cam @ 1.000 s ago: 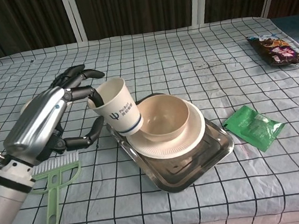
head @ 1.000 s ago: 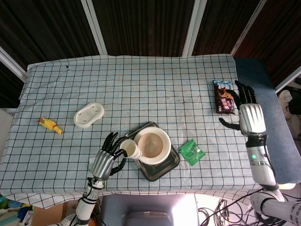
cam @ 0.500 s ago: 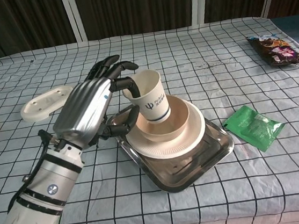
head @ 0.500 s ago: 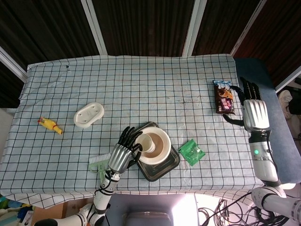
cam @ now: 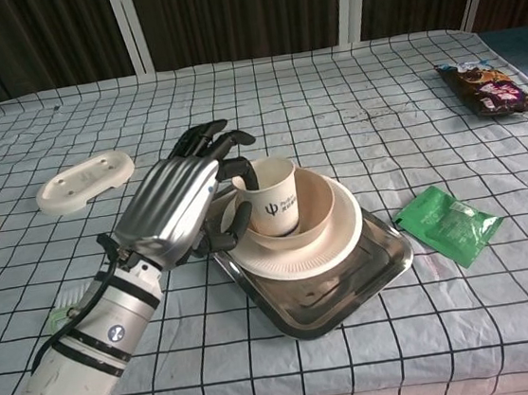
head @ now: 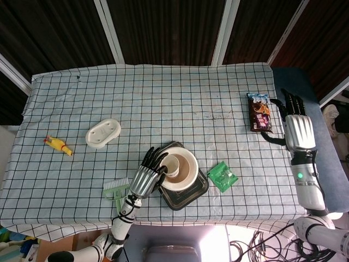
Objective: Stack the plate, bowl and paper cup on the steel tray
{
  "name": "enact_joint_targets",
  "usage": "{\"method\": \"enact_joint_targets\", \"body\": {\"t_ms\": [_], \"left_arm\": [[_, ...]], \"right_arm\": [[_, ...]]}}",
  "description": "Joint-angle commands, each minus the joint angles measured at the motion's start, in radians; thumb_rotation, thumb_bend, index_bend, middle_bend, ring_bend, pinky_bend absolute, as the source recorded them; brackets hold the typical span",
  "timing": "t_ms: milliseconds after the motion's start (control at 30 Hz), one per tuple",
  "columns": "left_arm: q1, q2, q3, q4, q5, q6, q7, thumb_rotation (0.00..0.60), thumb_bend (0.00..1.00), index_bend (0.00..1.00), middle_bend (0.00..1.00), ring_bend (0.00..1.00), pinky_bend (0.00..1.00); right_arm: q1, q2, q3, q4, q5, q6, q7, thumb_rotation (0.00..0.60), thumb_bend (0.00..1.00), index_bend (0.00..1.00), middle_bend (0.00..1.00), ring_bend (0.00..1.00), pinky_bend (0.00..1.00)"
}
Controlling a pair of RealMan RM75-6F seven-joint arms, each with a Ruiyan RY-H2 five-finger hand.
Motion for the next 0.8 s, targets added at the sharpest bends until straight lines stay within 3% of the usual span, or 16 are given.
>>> {"method": "enact_joint_targets", "body": {"t_ms": [33,133,200,333,433,533,633,800], "left_arm": [[0.0,0.0,0.014,0.003,-0.004,-0.003,0.014,0.6,0.49,0.39,0.13,0.0,0.0],[0.003,0.0,0.037,0.024,0.001,-0.009,0.07,0.6,0.46,0.12,0.07,0.0,0.0],[0.008,0.0,0.048,0.027,0.004,-0.006,0.089,0.6,0.44,0.02,0.03,0.0,0.0],[0.029,0.006,0.064,0.024,0.014,0.031,0.098,0.6,0.41,0.0,0.0,0.0,0.0],[0.067,0.068,0.095,-0.041,0.037,0.081,0.136,0.6,0.41,0.0,0.0,0.0,0.0],[0.134,0.194,0.139,-0.184,0.058,0.143,0.22,0.6,0.4,0.0,0.0,0.0,0.0],[0.227,0.385,0.19,-0.373,0.053,0.196,0.324,0.6,0.4,0.0,0.0,0.0,0.0],[0.375,0.689,0.215,-0.684,-0.1,0.199,0.44,0.6,0.4,0.0,0.0,0.0,0.0]], "right_arm": [[0.0,0.0,-0.002,0.0,-0.001,0.0,-0.001,0.6,0.05,0.19,0.0,0.0,0.0],[-0.001,0.001,-0.003,-0.002,-0.003,0.002,-0.001,0.6,0.05,0.19,0.0,0.0,0.0],[-0.001,0.001,-0.004,-0.004,-0.004,0.004,-0.001,0.6,0.05,0.19,0.0,0.0,0.0],[-0.004,0.001,-0.007,-0.004,-0.008,0.008,0.002,0.6,0.05,0.18,0.0,0.0,0.0],[-0.009,0.005,-0.011,-0.01,-0.02,0.018,0.005,0.6,0.05,0.18,0.0,0.0,0.0],[-0.022,0.015,-0.021,-0.025,-0.045,0.038,0.008,0.6,0.05,0.16,0.0,0.0,0.0],[-0.05,0.034,-0.048,-0.051,-0.094,0.079,-0.004,0.6,0.05,0.14,0.0,0.0,0.0],[-0.141,0.089,-0.146,-0.106,-0.17,0.148,-0.081,0.6,0.05,0.04,0.0,0.0,0.0]]}}
